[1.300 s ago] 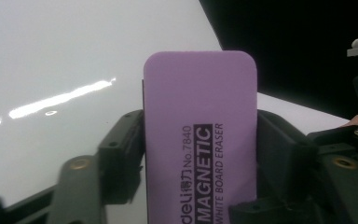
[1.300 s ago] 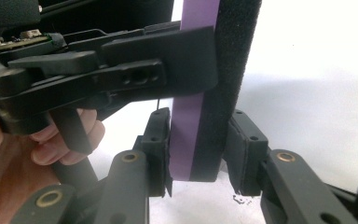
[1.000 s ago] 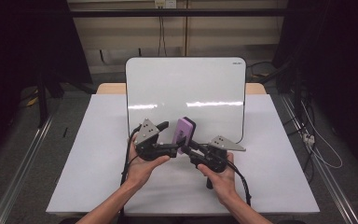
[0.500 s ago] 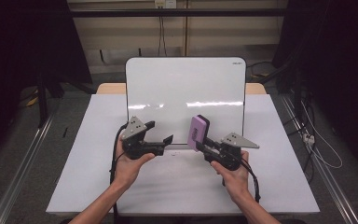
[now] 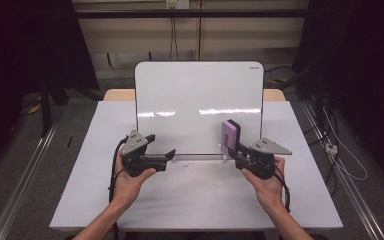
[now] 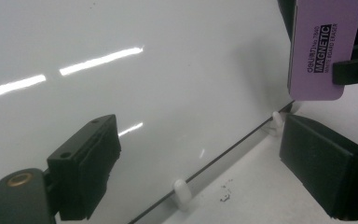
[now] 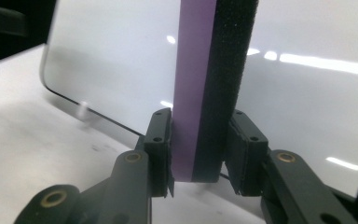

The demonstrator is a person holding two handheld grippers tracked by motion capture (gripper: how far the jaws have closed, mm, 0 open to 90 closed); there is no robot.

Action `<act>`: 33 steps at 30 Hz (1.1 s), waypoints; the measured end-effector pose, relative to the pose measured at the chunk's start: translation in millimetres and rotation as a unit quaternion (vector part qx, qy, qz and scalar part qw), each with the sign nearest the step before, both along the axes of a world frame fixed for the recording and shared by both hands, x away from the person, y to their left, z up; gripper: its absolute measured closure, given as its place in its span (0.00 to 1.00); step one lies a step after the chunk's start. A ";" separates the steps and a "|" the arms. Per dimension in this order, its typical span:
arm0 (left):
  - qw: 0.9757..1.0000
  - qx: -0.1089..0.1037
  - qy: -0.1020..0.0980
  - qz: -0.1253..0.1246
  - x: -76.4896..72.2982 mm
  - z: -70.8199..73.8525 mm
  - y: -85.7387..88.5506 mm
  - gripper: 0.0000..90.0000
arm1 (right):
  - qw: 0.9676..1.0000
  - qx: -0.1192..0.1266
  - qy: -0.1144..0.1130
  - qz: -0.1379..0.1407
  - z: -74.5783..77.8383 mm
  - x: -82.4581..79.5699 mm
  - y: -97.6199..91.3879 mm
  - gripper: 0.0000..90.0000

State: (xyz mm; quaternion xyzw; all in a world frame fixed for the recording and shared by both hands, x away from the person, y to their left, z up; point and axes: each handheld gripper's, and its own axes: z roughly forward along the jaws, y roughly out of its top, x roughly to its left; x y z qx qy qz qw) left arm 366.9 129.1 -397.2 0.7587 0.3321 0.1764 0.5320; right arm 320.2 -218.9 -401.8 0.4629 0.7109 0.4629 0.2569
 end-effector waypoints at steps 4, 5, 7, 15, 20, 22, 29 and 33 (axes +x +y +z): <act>1.000 0.008 -0.004 0.003 -4.9 -1.6 8.5 0.11 | 1.000 -0.025 0.015 -0.007 -2.3 0.6 -6.5 0.72; 1.000 0.010 -0.006 0.007 -6.2 -2.0 11.8 0.10 | 0.999 -0.032 0.016 -0.010 -3.0 0.4 -7.9 0.72; 1.000 0.012 -0.006 0.012 -7.8 -2.8 16.3 0.08 | 0.999 -0.040 0.021 -0.013 -3.1 0.0 -10.2 0.72; 0.999 0.021 -0.011 0.024 -17.9 -8.8 36.5 0.03 | 0.996 -0.083 0.027 -0.028 -1.5 1.5 -16.7 0.72; 0.999 0.015 -0.011 0.035 -20.1 -17.5 49.8 0.03 | 0.992 -0.115 0.042 -0.040 -0.9 5.3 -20.9 0.72; 0.999 0.011 -0.003 0.042 -18.7 -21.3 52.4 0.03 | 0.991 -0.118 0.052 -0.044 -2.8 8.6 -23.4 0.72; 0.999 0.022 0.003 0.044 -19.6 -27.0 54.7 0.04 | 0.985 -0.150 0.062 -0.062 1.9 17.8 -26.2 0.72; 0.999 0.021 -0.004 0.045 -22.1 -25.5 55.5 0.04 | 0.978 -0.183 0.068 -0.068 3.7 24.4 -21.3 0.72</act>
